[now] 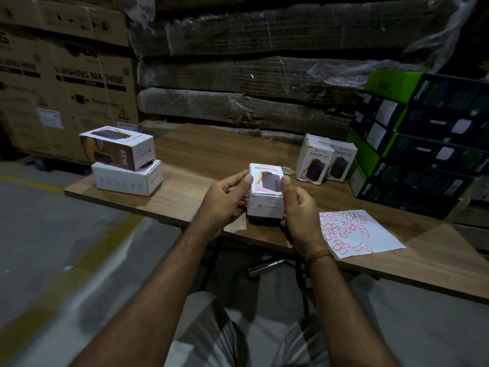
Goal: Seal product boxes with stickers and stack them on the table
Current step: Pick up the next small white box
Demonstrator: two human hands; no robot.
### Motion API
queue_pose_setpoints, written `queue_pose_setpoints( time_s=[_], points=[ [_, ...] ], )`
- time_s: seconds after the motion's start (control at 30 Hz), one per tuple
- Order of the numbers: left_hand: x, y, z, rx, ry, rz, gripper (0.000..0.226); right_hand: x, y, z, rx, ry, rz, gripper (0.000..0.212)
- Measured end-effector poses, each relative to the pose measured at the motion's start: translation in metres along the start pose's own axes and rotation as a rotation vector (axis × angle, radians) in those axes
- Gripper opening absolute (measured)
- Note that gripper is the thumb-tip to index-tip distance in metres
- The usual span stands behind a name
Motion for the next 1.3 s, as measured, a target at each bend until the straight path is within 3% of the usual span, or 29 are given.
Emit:
queue_pose_setpoints(
  time_s=[0.3, 0.4, 0.5, 0.6, 0.73, 0.93, 1.3],
  points=[
    [-0.005, -0.005, 0.002, -0.119, 0.041, 0.037, 0.044, -0.005, -0.002, 0.004, 0.037, -0.018, -0.007, 0.109],
    [-0.005, -0.006, -0.001, -0.064, 0.023, 0.023, 0.043, -0.004, -0.002, 0.006, 0.046, -0.006, -0.022, 0.1],
    [-0.008, -0.008, -0.004, 0.022, 0.022, -0.024, 0.042, -0.006, -0.001, 0.01, 0.022, -0.047, -0.025, 0.077],
    [-0.003, -0.01, 0.001, -0.029, 0.104, -0.023, 0.067, -0.009, 0.005, 0.01, 0.067, -0.158, -0.097, 0.055],
    [-0.001, -0.014, -0.003, -0.066, 0.169, -0.046, 0.108, -0.009, 0.003, 0.007, 0.025, -0.23, -0.124, 0.064],
    [-0.001, -0.009, 0.001, -0.115, 0.218, -0.059, 0.076, -0.01, 0.004, 0.007, 0.001, -0.273, -0.113, 0.069],
    [-0.005, -0.013, -0.003, -0.185, 0.194, -0.029, 0.077, -0.006, 0.001, 0.005, 0.049, -0.206, -0.094, 0.068]
  ],
)
Point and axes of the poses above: each hand's wrist, its own x-axis away from the middle knuckle, its own y-axis out of the palm, z = x × y, the point moved 8 cm from there along -x, towards the middle knuckle, and after that the axes turned 7 degrees about -y, right-handed, at the moved point
